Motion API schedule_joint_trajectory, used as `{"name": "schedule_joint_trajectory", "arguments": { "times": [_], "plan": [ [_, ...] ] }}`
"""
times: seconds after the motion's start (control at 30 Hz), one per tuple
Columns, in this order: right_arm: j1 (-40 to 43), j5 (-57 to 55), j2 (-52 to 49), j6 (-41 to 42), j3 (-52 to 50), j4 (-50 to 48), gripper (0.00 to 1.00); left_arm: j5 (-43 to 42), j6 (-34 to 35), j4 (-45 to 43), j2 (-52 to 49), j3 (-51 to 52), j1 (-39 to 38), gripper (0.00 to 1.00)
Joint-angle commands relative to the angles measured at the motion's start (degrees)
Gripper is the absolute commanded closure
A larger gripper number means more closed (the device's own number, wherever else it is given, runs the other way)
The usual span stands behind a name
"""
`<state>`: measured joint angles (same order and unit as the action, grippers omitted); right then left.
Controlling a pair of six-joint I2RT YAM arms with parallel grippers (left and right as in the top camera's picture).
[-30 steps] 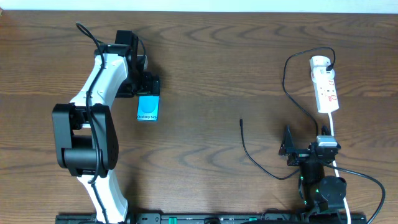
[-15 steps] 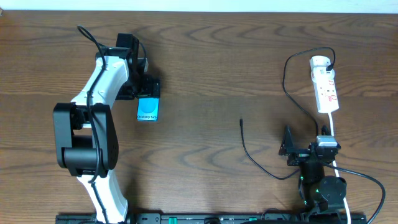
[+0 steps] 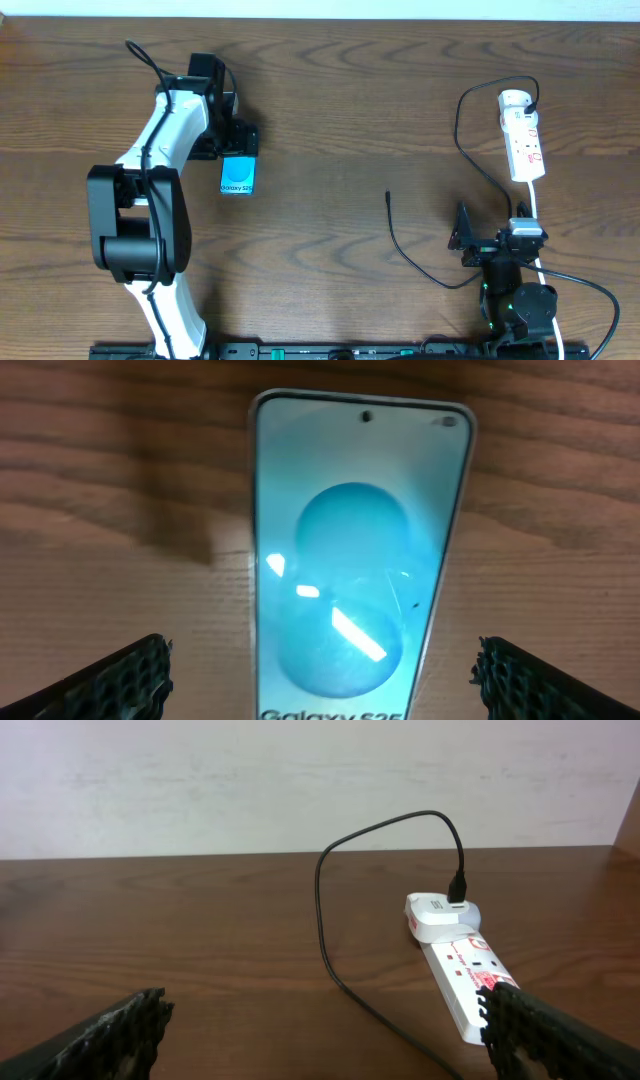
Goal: Plug charger to phone and switch on socket
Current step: 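Lower the left gripper and grasp the phone's bottom edge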
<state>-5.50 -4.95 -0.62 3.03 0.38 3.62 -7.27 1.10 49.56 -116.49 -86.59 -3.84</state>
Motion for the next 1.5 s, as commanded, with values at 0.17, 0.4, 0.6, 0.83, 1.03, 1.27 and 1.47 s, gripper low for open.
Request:
{"name": "schedule_joint_trajectory", "arguments": {
  "times": [0.17, 0.4, 0.6, 0.83, 1.03, 1.27, 1.47],
  "plan": [
    [-0.35, -0.5, 0.33, 0.74, -0.09, 0.22, 0.01, 0.98, 0.46, -0.98, -2.84, 1.01, -1.97, 0.02],
    [-0.35, -0.52, 0.33, 0.74, -0.09, 0.22, 0.01, 2.4, 0.46, -1.53, -3.65, 1.01, -1.99, 0.02],
    [-0.35, -0.52, 0.33, 0.74, -0.09, 0.22, 0.01, 2.4, 0.46, -3.04, -3.67, 1.79, -1.99, 0.02],
    [-0.35, -0.52, 0.33, 0.74, -0.09, 0.22, 0.01, 2.4, 0.46, -5.49, -3.69, 4.52, -1.99, 0.02],
    [-0.35, -0.5, 0.33, 0.74, -0.09, 0.22, 0.01, 2.4, 0.46, -5.86, -3.69, 5.05, -1.99, 0.02],
    [-0.35, -0.52, 0.33, 0.74, -0.09, 0.22, 0.01, 2.38, 0.46, -6.19, -3.69, 5.16, -1.99, 0.02],
    [-0.35, -0.52, 0.33, 0.74, -0.09, 0.22, 0.01, 2.38, 0.46, -6.16, -3.69, 5.18, -1.99, 0.02]
  ]
}}
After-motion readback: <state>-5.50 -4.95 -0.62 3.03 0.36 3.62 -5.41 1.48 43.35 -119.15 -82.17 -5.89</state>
